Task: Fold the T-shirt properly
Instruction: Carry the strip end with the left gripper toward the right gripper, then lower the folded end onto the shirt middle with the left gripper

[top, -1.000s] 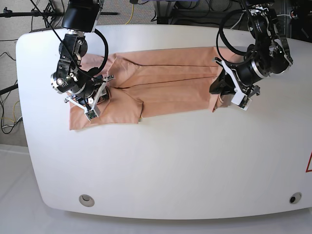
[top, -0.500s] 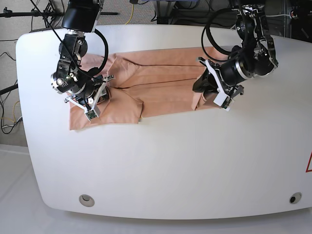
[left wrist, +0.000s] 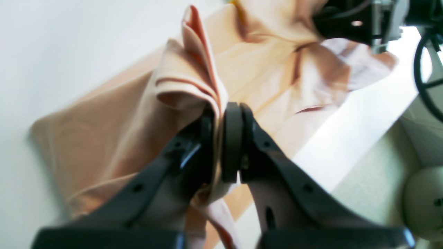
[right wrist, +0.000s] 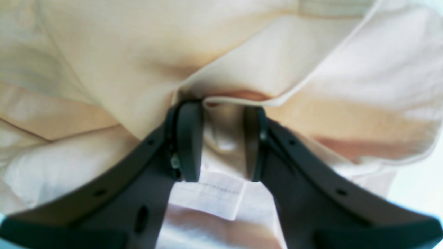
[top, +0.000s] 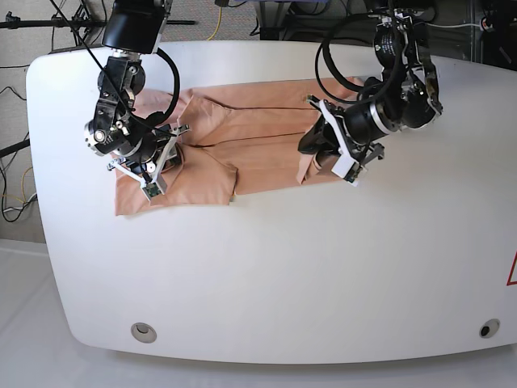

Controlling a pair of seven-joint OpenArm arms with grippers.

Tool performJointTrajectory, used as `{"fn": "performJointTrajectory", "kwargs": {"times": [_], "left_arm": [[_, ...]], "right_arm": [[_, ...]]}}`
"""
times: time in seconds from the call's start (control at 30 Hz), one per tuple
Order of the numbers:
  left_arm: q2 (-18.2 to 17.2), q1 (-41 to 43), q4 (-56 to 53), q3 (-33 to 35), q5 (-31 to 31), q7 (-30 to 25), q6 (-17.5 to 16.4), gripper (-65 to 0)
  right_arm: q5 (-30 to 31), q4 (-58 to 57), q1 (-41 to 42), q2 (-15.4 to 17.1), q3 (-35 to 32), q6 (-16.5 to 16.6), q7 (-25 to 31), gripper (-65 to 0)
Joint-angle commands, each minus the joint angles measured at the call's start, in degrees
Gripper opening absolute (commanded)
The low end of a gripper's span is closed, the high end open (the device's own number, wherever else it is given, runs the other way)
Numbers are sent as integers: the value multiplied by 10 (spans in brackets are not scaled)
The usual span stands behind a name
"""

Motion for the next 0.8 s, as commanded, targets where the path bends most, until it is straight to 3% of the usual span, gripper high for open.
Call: {"fn": "performJointTrajectory", "kwargs": {"times": [0.0,0.23,0.77], "left_arm": [[8,-10,7,13,6,-22,6,-650],[12,-16,3,40,24,-27,14,-650],[15,-35,-20,61,-9,-27,13,-650]], "right_arm": [[2,6,7,3,-1,-1,0,-450],[3,6,7,3,-3,-1,0,-449],[3,7,6,4,-3,-1,-1,-451]]}}
